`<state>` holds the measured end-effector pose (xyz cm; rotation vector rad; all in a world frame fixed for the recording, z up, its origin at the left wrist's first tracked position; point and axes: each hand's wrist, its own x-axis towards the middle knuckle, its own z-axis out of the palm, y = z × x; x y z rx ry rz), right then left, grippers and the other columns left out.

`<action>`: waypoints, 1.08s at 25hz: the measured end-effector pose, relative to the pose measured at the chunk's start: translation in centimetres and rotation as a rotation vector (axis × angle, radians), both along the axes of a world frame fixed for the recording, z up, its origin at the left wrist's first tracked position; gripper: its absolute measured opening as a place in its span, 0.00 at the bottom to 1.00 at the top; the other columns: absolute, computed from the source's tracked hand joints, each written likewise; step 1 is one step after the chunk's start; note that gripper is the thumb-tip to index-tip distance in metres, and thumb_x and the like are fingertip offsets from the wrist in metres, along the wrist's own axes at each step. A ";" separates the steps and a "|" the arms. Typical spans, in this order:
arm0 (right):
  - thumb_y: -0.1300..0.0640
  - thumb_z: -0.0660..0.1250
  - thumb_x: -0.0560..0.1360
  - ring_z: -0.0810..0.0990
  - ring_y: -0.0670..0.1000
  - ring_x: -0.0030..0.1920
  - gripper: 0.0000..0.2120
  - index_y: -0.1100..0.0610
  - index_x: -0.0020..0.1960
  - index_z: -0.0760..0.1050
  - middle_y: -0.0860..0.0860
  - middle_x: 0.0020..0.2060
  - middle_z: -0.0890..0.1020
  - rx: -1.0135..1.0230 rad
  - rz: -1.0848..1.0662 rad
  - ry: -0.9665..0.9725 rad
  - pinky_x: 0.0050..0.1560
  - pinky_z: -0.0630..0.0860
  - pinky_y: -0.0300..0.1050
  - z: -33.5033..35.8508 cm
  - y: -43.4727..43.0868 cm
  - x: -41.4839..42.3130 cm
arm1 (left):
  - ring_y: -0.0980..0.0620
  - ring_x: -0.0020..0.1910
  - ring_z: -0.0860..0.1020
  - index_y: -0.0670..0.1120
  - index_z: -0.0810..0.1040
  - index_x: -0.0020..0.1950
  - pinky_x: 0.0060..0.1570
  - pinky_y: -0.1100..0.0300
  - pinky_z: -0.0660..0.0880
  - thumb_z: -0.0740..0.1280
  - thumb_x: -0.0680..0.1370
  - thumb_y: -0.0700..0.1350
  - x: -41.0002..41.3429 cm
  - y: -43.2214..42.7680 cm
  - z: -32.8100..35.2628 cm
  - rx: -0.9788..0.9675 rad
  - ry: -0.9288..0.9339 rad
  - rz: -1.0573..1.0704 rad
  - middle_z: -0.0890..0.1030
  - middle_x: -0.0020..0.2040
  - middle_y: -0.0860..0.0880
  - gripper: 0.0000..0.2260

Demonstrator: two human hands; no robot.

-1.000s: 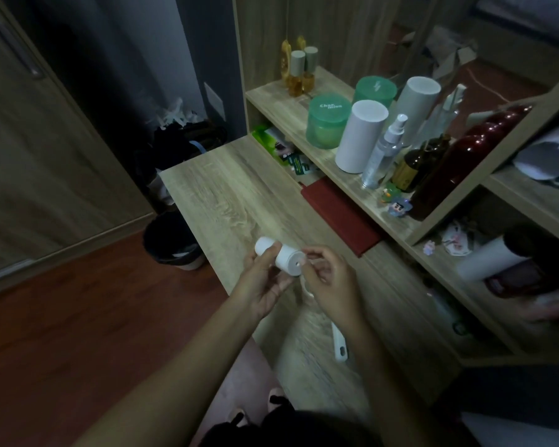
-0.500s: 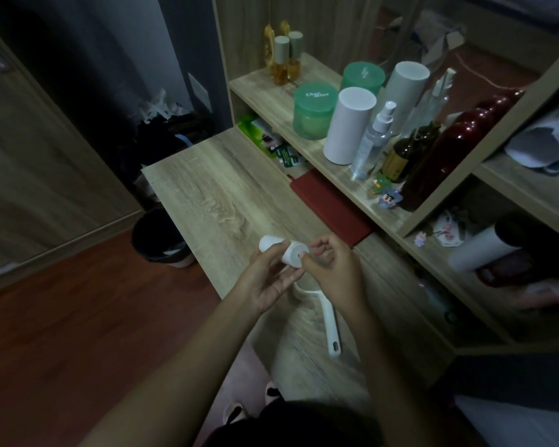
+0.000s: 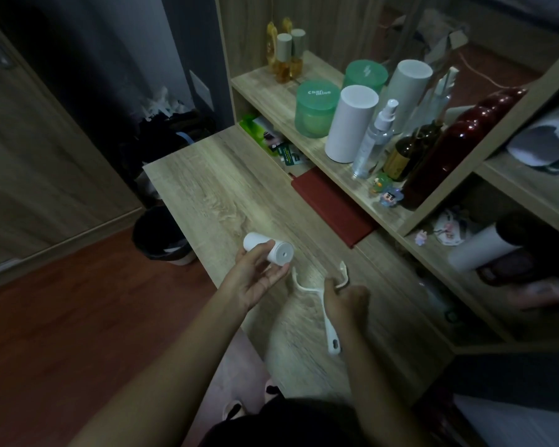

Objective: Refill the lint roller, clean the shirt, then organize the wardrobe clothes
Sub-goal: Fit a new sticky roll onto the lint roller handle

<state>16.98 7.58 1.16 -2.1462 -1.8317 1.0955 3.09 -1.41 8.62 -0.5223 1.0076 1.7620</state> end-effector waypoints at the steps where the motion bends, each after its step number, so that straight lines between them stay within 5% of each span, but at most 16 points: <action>1: 0.40 0.61 0.72 0.79 0.61 0.45 0.27 0.64 0.55 0.71 0.60 0.48 0.79 -0.053 0.039 -0.001 0.44 0.77 0.52 -0.6 0.0 -0.3 | 0.42 0.46 0.80 0.47 0.68 0.67 0.31 0.53 0.81 0.68 0.74 0.36 0.0 -0.1 0.1 -0.002 -0.002 -0.007 0.74 0.56 0.38 0.23; 5: 0.46 0.53 0.77 0.79 0.60 0.46 0.21 0.61 0.58 0.70 0.60 0.49 0.81 0.009 0.285 0.031 0.45 0.75 0.50 0.7 0.6 -1.3 | 0.43 0.46 0.80 0.45 0.66 0.70 0.32 0.54 0.81 0.68 0.74 0.38 -0.9 -0.7 0.2 -0.008 0.008 -0.015 0.75 0.54 0.39 0.25; 11: 0.48 0.54 0.79 0.73 0.50 0.30 0.15 0.56 0.40 0.70 0.49 0.28 0.73 0.310 0.721 0.253 0.31 0.67 0.46 8.7 1.5 -1.0 | 0.48 0.45 0.78 0.58 0.61 0.71 0.30 0.58 0.79 0.66 0.75 0.39 -2.6 -1.8 0.9 -0.096 0.267 -0.323 0.74 0.54 0.44 0.29; 19: 0.46 0.55 0.79 0.76 0.52 0.32 0.15 0.53 0.39 0.70 0.46 0.25 0.71 0.376 0.806 0.237 0.35 0.69 0.46 9.4 2.0 -1.8 | 0.53 0.39 0.82 0.66 0.59 0.68 0.32 0.59 0.79 0.65 0.76 0.39 -1.8 -1.9 1.3 -0.076 0.441 -0.591 0.77 0.55 0.45 0.30; 27: 0.46 0.55 0.78 0.69 0.46 0.27 0.19 0.48 0.30 0.60 0.46 0.23 0.68 0.365 0.858 0.186 0.31 0.64 0.43 10.1 2.1 -2.2 | 0.52 0.45 0.83 0.69 0.59 0.67 0.41 0.56 0.81 0.67 0.75 0.37 -2.0 -2.2 1.7 -0.057 0.536 -0.703 0.81 0.53 0.49 0.33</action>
